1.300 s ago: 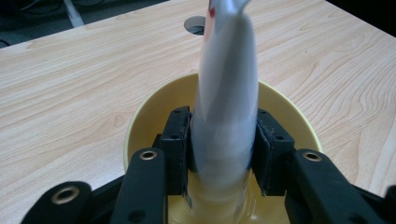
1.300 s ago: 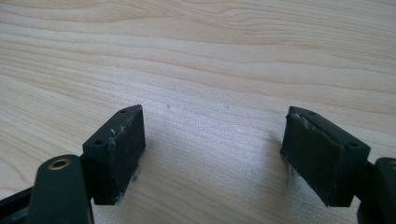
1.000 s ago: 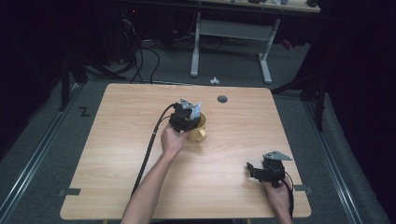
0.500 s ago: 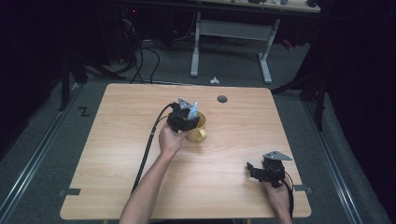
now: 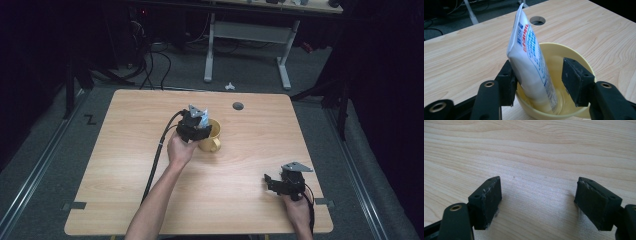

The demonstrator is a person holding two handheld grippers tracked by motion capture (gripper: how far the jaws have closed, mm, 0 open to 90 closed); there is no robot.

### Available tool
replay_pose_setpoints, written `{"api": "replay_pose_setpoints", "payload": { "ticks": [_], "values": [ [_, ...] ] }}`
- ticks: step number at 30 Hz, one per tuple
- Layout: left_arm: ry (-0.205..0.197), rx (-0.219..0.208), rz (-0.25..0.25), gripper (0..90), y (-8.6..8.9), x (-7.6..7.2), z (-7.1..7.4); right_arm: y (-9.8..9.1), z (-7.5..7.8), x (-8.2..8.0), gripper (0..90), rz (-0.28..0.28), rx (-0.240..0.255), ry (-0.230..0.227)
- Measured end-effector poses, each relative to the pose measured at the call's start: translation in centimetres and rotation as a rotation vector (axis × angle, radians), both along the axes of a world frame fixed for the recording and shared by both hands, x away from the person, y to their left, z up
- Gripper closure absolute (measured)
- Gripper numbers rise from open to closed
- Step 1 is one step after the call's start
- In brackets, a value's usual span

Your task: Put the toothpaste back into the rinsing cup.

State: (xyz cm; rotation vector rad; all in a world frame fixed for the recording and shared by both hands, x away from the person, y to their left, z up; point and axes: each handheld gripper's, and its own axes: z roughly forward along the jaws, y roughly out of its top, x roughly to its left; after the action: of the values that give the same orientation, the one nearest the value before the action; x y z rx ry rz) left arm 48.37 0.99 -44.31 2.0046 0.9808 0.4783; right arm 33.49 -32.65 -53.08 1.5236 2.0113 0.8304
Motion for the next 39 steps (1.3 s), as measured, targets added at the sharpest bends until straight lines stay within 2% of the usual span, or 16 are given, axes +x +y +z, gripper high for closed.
{"api": "replay_pose_setpoints", "payload": {
  "ticks": [10, 25, 27, 39],
  "values": [
    [0.002, -0.002, -0.011, 45.6, 0.3, -0.4, 0.3, 0.0, 0.0, 0.0, 21.4, 0.0, 0.0, 0.0],
    [0.036, -0.031, -0.015, 37.5, 1.2, -1.0, 0.5, 0.0, 0.0, 0.0, 21.4, -0.001, -0.001, 0.0],
    [0.031, -0.018, -0.019, 37.5, 1.2, -1.2, 0.6, 0.0, 0.0, 0.0, 21.4, -0.002, -0.001, 0.0],
    [0.021, -0.02, -0.038, 36.3, 1.6, -2.1, 1.1, 0.0, 0.0, 0.0, 21.4, -0.002, -0.001, 0.0]
  ]
}}
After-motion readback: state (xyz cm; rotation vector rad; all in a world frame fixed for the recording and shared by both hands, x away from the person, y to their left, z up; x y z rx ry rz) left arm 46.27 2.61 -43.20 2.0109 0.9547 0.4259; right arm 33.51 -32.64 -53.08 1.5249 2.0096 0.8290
